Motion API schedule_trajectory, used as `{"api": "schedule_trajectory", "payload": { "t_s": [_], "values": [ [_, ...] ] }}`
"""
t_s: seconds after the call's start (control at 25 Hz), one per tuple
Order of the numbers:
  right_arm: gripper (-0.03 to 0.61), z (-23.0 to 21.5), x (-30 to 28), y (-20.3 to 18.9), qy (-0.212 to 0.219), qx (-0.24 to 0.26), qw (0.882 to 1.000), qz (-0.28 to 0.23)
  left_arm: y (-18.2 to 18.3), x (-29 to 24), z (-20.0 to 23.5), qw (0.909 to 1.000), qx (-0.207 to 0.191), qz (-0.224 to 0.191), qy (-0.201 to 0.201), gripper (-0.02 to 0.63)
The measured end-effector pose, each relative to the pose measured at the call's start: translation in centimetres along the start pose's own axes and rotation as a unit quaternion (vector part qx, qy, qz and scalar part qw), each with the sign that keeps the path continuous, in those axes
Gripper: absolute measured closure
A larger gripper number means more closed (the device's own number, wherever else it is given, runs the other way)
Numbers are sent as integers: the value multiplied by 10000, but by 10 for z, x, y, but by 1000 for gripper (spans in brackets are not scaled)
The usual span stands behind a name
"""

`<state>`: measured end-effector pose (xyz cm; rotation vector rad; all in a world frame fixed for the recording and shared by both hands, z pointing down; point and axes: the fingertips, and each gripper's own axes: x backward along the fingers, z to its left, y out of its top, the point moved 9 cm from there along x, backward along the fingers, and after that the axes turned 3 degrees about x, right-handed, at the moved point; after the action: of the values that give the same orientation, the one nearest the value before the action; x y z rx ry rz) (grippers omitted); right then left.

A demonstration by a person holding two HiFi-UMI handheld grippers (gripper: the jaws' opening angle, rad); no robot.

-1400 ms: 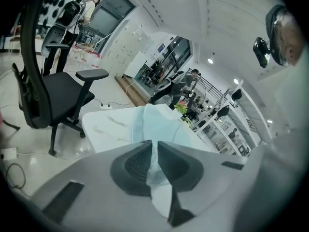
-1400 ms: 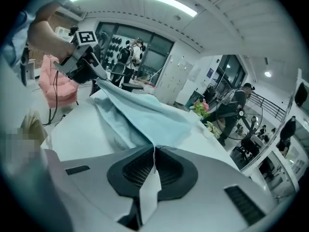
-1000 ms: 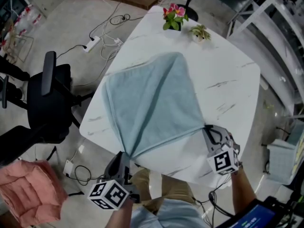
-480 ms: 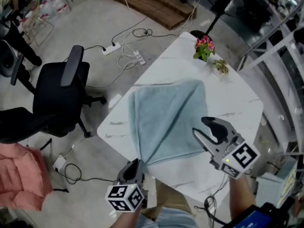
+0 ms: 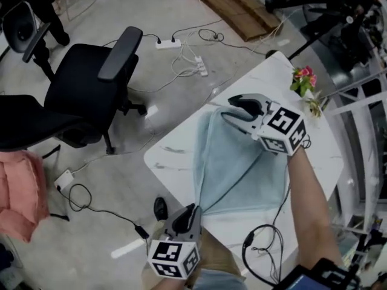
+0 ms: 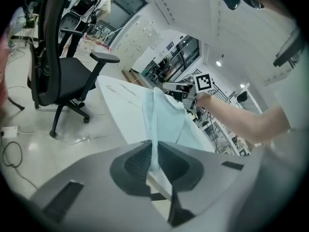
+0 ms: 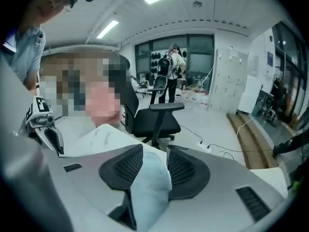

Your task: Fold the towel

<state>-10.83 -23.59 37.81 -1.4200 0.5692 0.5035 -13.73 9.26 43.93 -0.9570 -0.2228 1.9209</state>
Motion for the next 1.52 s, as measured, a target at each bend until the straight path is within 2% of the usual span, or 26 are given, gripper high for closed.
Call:
{"api": "schedule_trajectory", "payload": {
  "t_s": [0.08, 0.16, 0.24, 0.44, 0.52, 0.6, 0.68, 0.84, 0.92, 1.04, 1.12, 1.2, 1.28, 1.36, 1.52],
  "values": [
    [412, -8, -12, -5, 268, 104, 9991, 325, 0, 0, -2, 10000, 2, 3, -10, 572],
    [541, -10, -21, -11, 453, 374, 9957, 713, 2, -1, -3, 10000, 26, -1, -22, 572],
    [558, -10, -23, -10, 474, 588, 9941, 776, 5, 0, -3, 10000, 47, -9, -30, 572],
    [560, -1, 0, 26, -145, 817, 9959, -360, 12, 12, -15, 9997, -130, -160, -111, 572],
    [560, 5, -5, 38, -279, 1026, 9928, -548, 11, 19, -20, 9996, -182, -156, -124, 572],
    [560, 8, -22, 40, -173, 1167, 9919, -464, 10, 21, -20, 9998, -147, -115, -108, 572],
    [554, 8, -33, 34, 109, 1126, 9934, -211, 13, 20, -17, 9999, -73, -146, -56, 572],
    [397, -6, -25, 16, 916, 561, 9938, 292, 17, 17, -11, 9999, -38, -154, -44, 572],
    [372, -12, -26, 11, 1112, 495, 9914, 481, 14, 15, -10, 9999, -16, -128, -49, 572],
    [375, -12, -40, 1, 1258, 778, 9851, 876, 6, 13, -7, 9998, -103, -189, -55, 572],
    [526, -8, -45, -3, 1301, 1049, 9805, 1037, 6, 12, -9, 9998, -124, -163, -28, 572],
    [541, -6, -41, 2, 1175, 1138, 9831, 821, 11, 14, -13, 9999, -116, -119, -11, 572],
    [538, -7, -32, 13, 875, 1161, 9890, 265, 16, 17, -15, 9998, -148, -130, -4, 572],
    [528, -6, -30, 25, 600, 1261, 9901, -121, 18, 20, -14, 9997, -177, -189, 25, 572],
    [525, 0, -51, 31, 407, 1397, 9891, -202, 19, 21, -9, 9994, -100, -292, 129, 572]
  ]
}}
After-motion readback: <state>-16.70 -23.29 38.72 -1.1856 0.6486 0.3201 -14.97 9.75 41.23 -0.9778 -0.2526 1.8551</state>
